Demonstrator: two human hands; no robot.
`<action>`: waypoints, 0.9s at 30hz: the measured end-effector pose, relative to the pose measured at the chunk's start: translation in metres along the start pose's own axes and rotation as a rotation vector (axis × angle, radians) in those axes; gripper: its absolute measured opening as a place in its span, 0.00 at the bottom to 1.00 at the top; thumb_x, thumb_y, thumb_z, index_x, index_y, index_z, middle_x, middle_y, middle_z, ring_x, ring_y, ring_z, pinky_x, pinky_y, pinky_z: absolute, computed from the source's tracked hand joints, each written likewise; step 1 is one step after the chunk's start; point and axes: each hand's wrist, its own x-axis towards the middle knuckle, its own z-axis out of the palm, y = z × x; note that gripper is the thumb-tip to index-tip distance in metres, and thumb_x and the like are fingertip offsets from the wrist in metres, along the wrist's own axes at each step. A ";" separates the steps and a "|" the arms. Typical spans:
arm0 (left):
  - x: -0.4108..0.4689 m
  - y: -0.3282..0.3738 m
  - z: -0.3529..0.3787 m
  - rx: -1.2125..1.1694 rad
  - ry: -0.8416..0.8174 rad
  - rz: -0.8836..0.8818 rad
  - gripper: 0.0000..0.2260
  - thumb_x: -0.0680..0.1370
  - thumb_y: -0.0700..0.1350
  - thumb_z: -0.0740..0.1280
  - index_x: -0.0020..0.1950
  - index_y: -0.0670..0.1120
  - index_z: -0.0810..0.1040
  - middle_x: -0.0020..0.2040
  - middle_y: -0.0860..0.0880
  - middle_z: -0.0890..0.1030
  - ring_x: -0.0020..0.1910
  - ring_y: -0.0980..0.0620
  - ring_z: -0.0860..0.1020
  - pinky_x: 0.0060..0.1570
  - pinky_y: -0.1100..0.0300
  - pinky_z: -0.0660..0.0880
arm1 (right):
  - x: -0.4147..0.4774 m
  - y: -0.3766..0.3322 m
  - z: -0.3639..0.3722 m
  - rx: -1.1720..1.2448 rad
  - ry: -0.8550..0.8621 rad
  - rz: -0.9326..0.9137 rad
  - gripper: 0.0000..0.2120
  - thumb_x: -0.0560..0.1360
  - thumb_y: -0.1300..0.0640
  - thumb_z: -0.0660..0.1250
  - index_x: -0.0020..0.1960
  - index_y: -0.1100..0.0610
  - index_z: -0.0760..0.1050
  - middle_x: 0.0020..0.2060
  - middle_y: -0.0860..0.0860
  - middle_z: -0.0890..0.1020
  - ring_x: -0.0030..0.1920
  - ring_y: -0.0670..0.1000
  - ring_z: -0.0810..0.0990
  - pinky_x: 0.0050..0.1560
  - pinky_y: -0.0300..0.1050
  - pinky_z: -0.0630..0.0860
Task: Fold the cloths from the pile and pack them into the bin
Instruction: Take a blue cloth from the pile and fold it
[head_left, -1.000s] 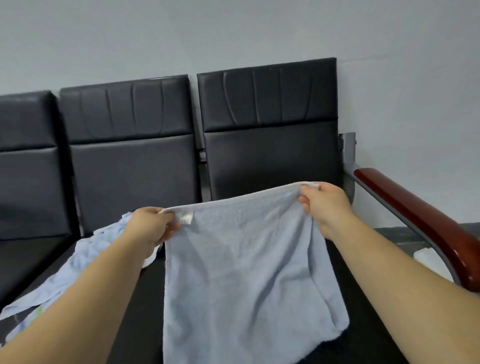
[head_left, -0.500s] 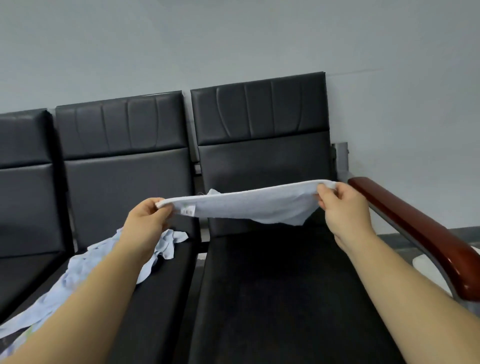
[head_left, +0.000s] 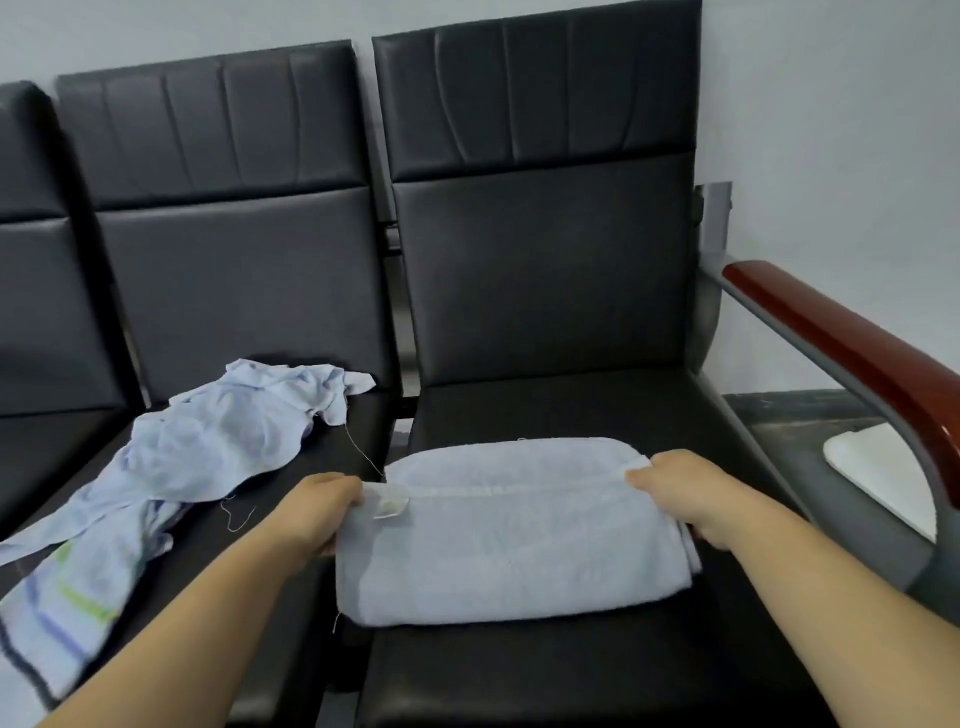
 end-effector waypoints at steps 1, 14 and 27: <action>0.003 0.001 0.001 -0.011 0.018 0.009 0.11 0.76 0.35 0.61 0.35 0.46 0.67 0.28 0.48 0.65 0.26 0.50 0.63 0.26 0.64 0.60 | 0.001 -0.003 0.000 -0.006 0.009 0.001 0.08 0.82 0.53 0.65 0.51 0.57 0.78 0.50 0.57 0.83 0.49 0.56 0.81 0.46 0.49 0.77; 0.071 0.009 0.035 0.105 0.144 0.135 0.08 0.82 0.45 0.60 0.49 0.41 0.73 0.44 0.45 0.77 0.41 0.48 0.75 0.37 0.55 0.70 | 0.073 -0.026 0.017 -0.106 0.273 -0.081 0.16 0.85 0.51 0.58 0.70 0.56 0.73 0.56 0.53 0.79 0.47 0.52 0.78 0.41 0.47 0.72; 0.069 0.005 0.069 0.361 0.164 0.214 0.26 0.80 0.53 0.68 0.75 0.48 0.64 0.72 0.46 0.67 0.65 0.43 0.72 0.58 0.52 0.71 | 0.089 -0.013 0.013 -0.201 0.199 0.030 0.09 0.78 0.50 0.69 0.51 0.56 0.77 0.39 0.52 0.77 0.35 0.51 0.74 0.34 0.47 0.70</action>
